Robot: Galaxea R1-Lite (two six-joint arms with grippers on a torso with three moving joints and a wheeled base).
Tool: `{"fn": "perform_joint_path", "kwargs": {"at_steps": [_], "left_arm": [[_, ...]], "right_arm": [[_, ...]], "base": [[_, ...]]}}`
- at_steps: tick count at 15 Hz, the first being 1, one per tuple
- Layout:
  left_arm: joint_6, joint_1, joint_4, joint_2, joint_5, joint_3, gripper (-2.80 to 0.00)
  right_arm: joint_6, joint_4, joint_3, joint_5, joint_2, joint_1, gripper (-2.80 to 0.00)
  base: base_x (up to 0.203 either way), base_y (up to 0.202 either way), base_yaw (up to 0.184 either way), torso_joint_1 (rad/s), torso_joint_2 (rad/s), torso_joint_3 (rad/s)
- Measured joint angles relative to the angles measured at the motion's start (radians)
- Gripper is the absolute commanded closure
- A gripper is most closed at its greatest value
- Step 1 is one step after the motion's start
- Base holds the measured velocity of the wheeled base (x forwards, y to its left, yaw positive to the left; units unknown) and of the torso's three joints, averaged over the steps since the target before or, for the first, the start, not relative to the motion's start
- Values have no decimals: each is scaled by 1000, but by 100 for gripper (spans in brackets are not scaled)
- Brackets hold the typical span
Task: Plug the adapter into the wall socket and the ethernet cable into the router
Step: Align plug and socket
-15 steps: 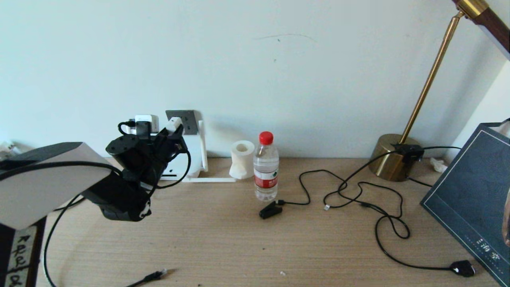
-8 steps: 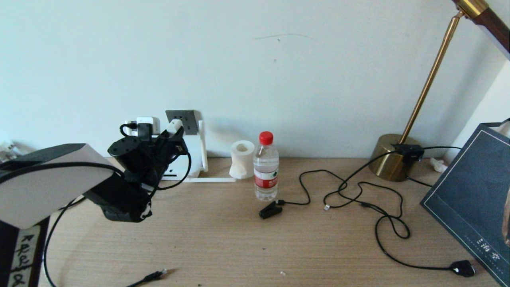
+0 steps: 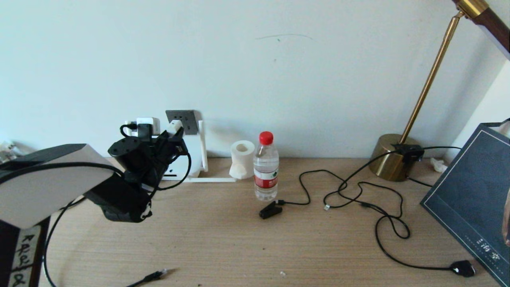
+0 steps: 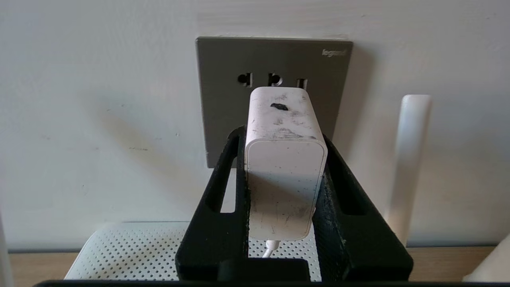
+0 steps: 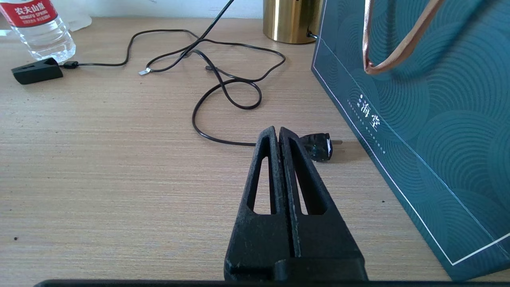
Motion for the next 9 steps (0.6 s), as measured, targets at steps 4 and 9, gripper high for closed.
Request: {"fn": "perform_joint_path", "kwargs": {"at_steps": [4,9], "left_arm": [[-3,4,2,1,27,0,0],[-3,10,2,0,29,0,0]], "right_arm": [[0,0,0,0,0,0,0],[0,0,0,0,0,0,0]], "base": [[0,0,0,0,0,0],[0,0,0,0,0,0]]}}
